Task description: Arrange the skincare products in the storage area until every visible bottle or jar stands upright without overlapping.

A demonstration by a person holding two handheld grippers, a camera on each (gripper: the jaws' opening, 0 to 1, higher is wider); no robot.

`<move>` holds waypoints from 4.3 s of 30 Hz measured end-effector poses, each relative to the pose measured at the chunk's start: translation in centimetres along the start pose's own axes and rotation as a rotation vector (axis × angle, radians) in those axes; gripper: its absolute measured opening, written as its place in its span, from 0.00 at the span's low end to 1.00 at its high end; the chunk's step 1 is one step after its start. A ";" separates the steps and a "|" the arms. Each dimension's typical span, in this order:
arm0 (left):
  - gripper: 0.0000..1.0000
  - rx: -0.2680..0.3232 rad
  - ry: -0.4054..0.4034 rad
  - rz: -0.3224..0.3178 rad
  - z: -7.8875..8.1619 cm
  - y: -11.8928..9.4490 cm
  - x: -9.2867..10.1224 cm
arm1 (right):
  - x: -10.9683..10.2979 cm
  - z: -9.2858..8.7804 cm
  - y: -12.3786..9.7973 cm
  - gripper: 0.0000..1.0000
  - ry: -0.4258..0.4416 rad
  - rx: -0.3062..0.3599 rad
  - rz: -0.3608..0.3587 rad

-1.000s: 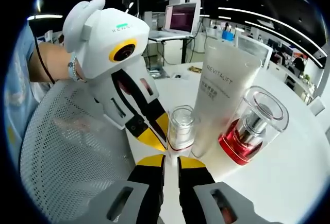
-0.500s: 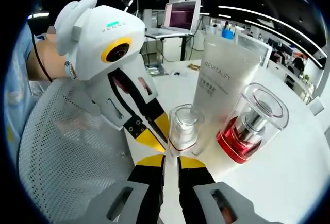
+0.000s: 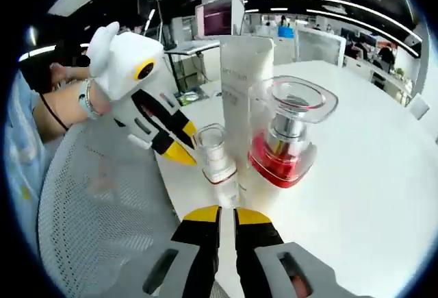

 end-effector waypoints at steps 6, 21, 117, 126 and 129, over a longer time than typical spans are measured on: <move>0.11 0.085 -0.173 0.007 0.1 -1.0 -1.2 | 2.7 -1.4 -2.2 0.05 -0.024 0.003 -0.041; 0.11 0.150 -0.264 0.014 0.3 -1.7 -1.7 | 11.5 1.8 -2.0 0.11 0.150 0.114 -0.247; 0.17 0.085 -0.192 -0.050 0.1 -0.9 -0.6 | 13.7 -1.6 2.1 0.14 -0.046 -0.273 -0.308; 0.19 0.052 -0.174 -0.105 0.0 -0.3 0.4 | 11.3 -6.2 -2.4 0.14 -0.099 -0.311 -0.293; 0.19 0.047 -0.167 -0.128 0.0 -0.3 0.9 | 10.2 -7.5 -3.1 0.14 -0.078 -0.322 -0.250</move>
Point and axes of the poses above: the point that each gripper's makers call its tool centre point, and the gripper's own axes: y roughly forward along the fingers, x roughly to its right, z roughly out of its top, the point moved 4 cm from there along -y, roughly backward along the fingers, and after that the axes turned 11 degrees about -z, right-handed, at the moved point
